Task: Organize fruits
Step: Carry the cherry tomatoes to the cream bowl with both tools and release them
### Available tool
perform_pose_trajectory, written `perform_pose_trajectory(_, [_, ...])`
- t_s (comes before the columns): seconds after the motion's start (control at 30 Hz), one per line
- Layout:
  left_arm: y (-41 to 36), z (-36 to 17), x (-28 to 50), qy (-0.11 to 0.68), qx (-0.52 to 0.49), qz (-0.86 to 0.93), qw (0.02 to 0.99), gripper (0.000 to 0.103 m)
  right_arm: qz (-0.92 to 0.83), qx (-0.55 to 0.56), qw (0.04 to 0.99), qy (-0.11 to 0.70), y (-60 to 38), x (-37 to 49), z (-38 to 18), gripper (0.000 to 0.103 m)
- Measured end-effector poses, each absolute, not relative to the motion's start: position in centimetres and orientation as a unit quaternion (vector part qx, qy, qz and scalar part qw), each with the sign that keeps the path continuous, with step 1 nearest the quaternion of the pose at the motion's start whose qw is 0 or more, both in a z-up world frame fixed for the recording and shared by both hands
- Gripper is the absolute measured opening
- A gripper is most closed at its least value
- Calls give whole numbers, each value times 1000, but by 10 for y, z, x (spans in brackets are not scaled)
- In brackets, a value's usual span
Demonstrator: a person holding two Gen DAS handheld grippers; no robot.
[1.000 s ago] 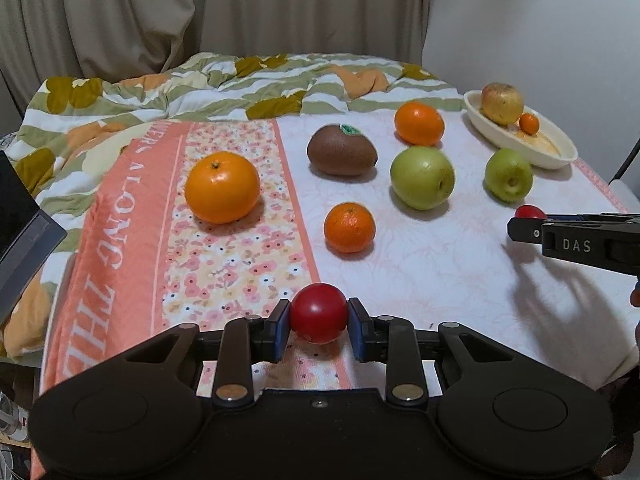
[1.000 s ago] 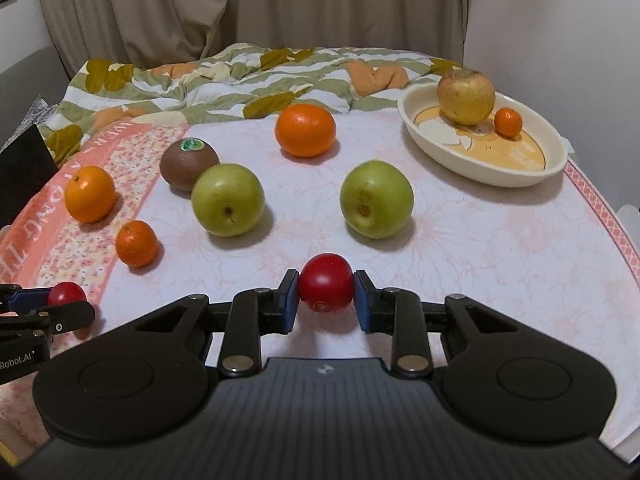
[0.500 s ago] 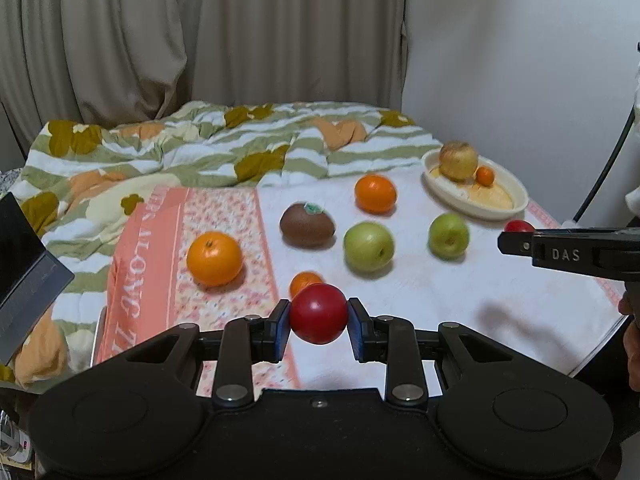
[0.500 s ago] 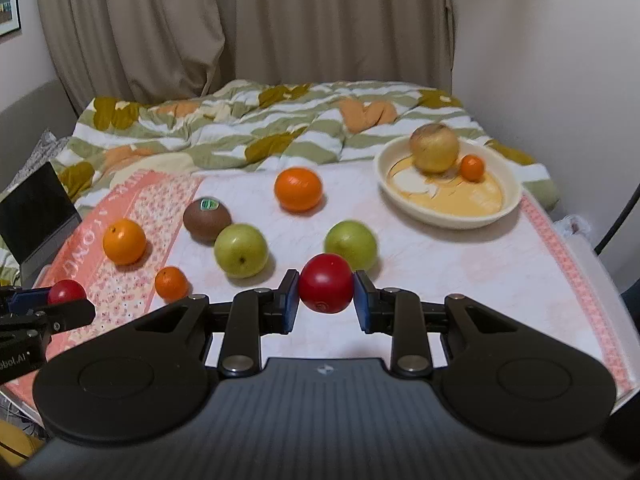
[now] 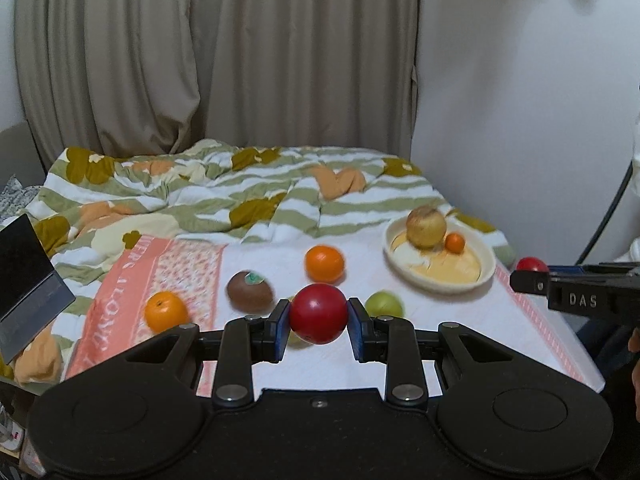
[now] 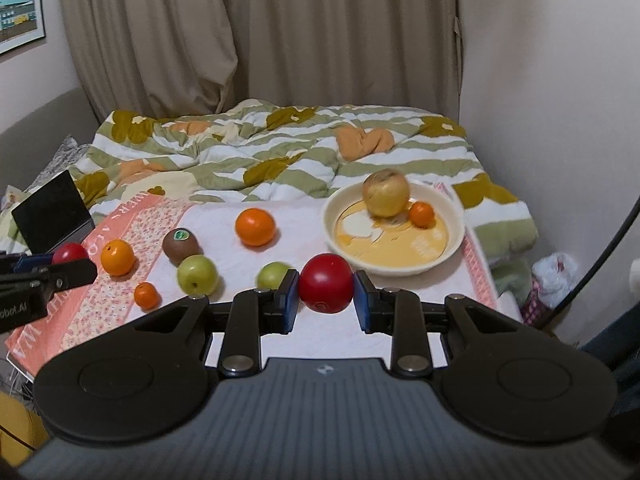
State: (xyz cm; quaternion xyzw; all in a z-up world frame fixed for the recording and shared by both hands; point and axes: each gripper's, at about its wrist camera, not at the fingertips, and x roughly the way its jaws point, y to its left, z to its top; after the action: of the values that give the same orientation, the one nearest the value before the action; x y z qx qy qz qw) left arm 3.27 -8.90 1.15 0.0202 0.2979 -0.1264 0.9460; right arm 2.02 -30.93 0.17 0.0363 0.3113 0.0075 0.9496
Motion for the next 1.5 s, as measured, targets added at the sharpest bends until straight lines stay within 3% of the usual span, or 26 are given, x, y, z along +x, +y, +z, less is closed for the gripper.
perform_pose_trajectory(0.6, [-210, 6, 102, 304, 12, -141, 942, 33, 30, 14, 952, 303, -425, 88, -2, 44])
perform_pose_trajectory(1.5, [-291, -89, 271, 385, 128, -192, 894, 33, -33, 65, 927, 369, -476, 191, -69, 44])
